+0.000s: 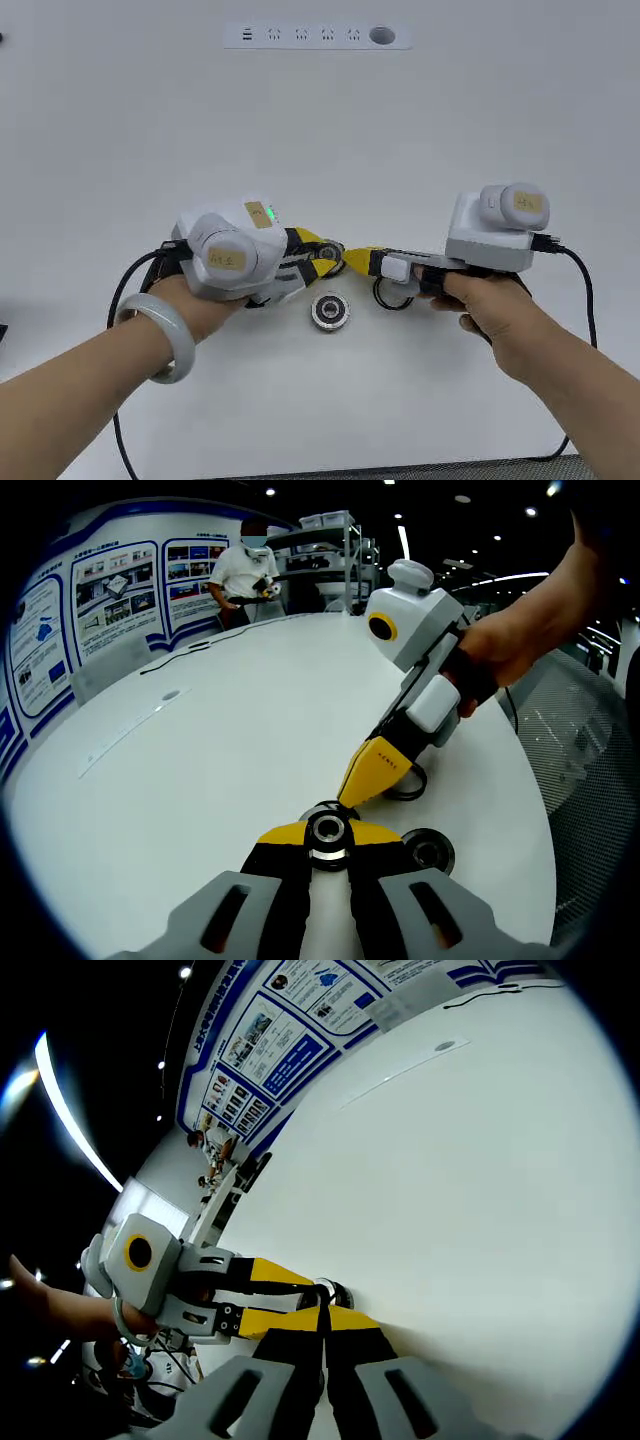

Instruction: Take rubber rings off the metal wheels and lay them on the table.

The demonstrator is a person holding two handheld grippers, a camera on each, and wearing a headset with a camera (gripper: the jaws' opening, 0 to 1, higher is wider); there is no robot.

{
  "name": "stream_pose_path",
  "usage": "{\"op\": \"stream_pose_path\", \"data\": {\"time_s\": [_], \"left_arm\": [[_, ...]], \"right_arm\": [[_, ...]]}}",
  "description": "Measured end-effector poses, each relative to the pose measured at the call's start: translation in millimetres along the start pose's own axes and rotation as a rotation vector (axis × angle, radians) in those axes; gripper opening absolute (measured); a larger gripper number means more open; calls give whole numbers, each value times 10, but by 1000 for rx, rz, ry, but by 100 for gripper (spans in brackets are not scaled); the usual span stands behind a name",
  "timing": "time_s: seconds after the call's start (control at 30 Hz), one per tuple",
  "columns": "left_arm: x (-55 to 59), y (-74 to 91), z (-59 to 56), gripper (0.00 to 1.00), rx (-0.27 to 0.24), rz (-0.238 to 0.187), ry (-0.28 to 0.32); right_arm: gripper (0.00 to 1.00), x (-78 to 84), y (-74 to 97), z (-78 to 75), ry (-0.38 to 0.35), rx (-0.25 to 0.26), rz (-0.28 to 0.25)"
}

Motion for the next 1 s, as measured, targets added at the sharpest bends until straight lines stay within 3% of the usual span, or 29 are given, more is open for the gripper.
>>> {"op": "stream_pose_path", "data": {"time_s": [0.53,0.67,0.73,0.8,1.0], "left_arm": [[-2,-2,0,13,0,0,-1],[-2,-3,1,13,1,0,-2],[-2,-4,1,13,0,1,-2],[-1,-4,1,13,0,1,-1],[-4,-3,-2,13,2,3,-4]], "right_arm": [[1,-12,9,88,-14,-22,-5],[1,-22,-6,140,-12,-46,-6],[1,-82,2,194,-60,-80,-40],[1,-85,4,165,-25,-59,-30],[1,-56,12,91,-48,-40,-22]]}}
Point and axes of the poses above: the centre of the closed fingertips' face, and the gripper's own axes: y roughly backward along the fingers, z roughly to its left, x roughly out of its underside, the point moved 5 cm from there along y, roughly backward along the fingers, and after that the axes turned 8 degrees about x, right-handed, at the moved point
